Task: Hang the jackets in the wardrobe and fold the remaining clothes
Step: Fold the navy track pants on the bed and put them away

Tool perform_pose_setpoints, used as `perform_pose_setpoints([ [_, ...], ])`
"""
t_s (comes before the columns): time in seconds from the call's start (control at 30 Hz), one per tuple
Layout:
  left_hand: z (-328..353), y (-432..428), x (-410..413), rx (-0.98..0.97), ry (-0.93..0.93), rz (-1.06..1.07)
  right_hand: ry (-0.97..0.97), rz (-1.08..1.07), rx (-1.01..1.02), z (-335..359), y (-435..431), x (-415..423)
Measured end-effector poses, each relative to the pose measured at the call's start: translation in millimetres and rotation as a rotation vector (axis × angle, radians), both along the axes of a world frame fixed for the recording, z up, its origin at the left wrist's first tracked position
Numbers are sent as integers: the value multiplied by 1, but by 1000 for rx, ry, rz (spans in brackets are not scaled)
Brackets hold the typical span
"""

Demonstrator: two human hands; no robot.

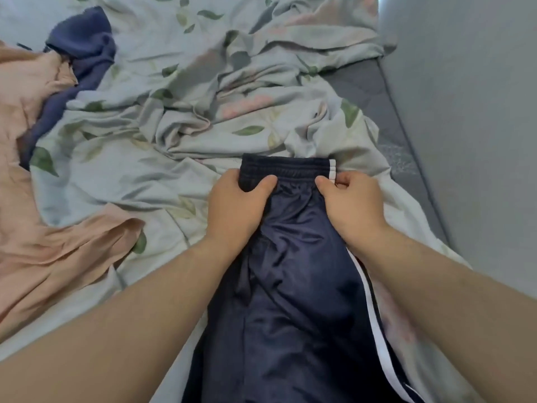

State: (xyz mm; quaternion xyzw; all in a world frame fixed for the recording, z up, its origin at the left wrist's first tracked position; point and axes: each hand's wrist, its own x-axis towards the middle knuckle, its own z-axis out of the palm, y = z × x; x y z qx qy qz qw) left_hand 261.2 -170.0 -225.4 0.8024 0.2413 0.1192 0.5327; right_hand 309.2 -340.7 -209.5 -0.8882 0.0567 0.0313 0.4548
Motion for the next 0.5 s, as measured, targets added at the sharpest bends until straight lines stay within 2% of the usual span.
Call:
perform_pose_setpoints([
  [0.1, 7, 16, 32, 218, -48, 0, -166, 28, -48, 9, 13, 24],
  [0.17, 6, 24, 58, 303, -32, -18, -192, 76, -123, 6, 22, 51],
  [0.27, -10, 31, 90, 306, 22, -6, -127, 91, -211, -12, 31, 85],
  [0.5, -15, 42, 123, 230, 80, 33, 3, -5, -146, -24, 37, 126],
])
